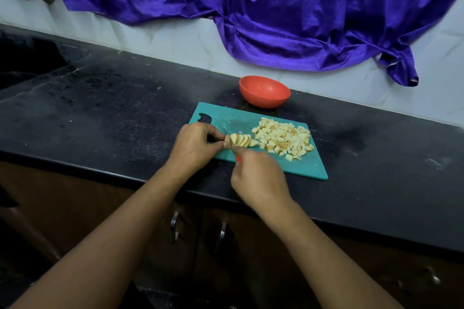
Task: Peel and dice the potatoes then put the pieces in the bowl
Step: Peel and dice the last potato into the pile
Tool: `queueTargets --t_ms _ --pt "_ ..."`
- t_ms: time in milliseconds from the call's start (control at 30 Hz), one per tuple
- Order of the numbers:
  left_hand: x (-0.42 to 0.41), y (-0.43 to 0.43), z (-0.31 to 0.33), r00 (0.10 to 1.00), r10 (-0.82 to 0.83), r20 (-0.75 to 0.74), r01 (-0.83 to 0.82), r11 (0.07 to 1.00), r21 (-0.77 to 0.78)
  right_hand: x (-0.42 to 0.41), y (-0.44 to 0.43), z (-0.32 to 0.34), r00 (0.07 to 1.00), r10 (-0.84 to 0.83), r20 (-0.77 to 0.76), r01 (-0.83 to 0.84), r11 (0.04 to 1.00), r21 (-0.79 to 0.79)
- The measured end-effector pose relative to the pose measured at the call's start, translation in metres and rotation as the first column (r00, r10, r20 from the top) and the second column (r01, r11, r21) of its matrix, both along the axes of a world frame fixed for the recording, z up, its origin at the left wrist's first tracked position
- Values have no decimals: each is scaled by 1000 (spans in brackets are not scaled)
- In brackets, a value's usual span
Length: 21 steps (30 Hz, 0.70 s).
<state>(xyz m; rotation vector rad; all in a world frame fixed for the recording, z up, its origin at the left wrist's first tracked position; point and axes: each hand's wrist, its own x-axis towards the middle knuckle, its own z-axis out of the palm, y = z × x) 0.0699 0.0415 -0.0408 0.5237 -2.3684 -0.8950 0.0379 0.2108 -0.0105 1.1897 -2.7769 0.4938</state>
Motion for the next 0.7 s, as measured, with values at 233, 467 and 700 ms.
queueTargets --t_ms 233,467,700 --pt "1 3 3 1000 7 17 -6 1000 -19 -30 21 -2 837 131 531 185 846 -500" --pt "0 5 2 999 -2 49 4 998 -57 -56 25 -9 882 124 455 228 732 -642" --pt "-17 20 10 967 78 244 -2 955 -298 -65 29 -28 844 166 510 319 609 -726"
